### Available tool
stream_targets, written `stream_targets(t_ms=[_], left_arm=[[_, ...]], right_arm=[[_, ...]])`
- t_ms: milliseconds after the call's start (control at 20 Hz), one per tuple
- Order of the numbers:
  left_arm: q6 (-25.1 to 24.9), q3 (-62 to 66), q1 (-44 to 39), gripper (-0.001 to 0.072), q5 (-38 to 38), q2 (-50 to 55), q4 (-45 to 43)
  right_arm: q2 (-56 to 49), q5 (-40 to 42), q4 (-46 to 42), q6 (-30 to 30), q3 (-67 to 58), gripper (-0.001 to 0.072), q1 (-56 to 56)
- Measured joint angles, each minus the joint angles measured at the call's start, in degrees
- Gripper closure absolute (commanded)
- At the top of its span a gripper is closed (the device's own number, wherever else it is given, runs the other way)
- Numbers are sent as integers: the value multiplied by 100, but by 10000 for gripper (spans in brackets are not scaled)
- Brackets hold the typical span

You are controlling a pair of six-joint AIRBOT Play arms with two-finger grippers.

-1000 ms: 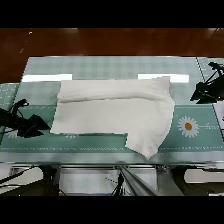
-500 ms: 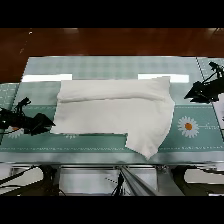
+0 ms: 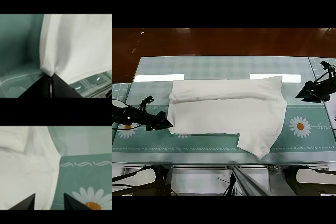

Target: Fold the shirts.

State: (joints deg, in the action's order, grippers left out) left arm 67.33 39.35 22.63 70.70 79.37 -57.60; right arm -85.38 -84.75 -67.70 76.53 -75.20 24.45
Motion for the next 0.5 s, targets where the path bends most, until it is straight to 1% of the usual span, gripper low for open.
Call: stream_targets(t_ms=[150,250,350,450,500], left_arm=[[17,4,-50,690,2,37,-4],[15,7,-66,690,7,46,-4],[-31,7,-74,690,13,52,-7],[-76,7,-79,690,20,55,-15],[-92,7,-79,690,22,55,-17]], right_arm=[[227,26,-282,-70,444,260,68],[540,212,-293,-92,1069,159,173],[883,376,-103,-205,1851,161,240],[1152,479,131,-354,2538,183,275],[1296,529,216,-411,2876,183,289]])
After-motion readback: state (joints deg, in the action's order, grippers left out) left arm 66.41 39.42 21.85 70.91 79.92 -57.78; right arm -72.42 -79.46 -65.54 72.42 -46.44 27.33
